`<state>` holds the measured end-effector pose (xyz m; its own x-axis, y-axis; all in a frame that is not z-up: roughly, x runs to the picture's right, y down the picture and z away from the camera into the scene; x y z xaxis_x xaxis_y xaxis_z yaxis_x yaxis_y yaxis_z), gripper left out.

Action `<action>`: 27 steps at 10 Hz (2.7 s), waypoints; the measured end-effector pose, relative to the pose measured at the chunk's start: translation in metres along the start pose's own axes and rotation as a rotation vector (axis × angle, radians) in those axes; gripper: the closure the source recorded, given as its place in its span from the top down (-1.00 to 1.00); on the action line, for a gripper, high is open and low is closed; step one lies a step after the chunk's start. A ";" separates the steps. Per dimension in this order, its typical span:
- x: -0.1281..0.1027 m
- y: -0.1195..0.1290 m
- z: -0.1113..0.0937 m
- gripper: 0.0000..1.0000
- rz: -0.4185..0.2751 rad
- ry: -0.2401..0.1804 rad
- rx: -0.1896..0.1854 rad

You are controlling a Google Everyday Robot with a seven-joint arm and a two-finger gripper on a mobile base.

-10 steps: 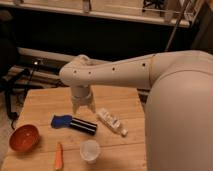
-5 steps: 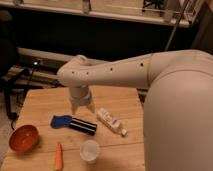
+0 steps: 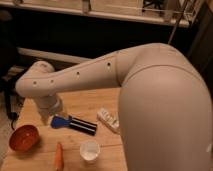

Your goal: Push the ceramic bowl across the table

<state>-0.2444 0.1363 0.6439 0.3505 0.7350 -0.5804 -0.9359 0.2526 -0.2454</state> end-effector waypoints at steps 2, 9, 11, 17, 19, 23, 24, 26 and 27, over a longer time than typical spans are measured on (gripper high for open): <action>-0.001 0.050 -0.003 0.30 -0.091 -0.005 0.013; -0.014 0.168 0.043 -0.79 -0.255 0.055 -0.067; -0.008 0.178 0.042 -1.00 -0.278 0.025 -0.113; -0.007 0.173 0.042 -1.00 -0.275 0.021 -0.116; -0.005 0.147 0.040 -1.00 -0.230 0.020 -0.137; -0.006 0.146 0.041 -1.00 -0.254 0.000 -0.262; -0.005 0.161 0.045 -1.00 -0.298 0.004 -0.290; -0.002 0.187 0.052 -1.00 -0.372 0.021 -0.318; 0.001 0.199 0.057 -1.00 -0.407 0.035 -0.326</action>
<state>-0.4327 0.2230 0.6385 0.6899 0.5954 -0.4117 -0.6664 0.3004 -0.6823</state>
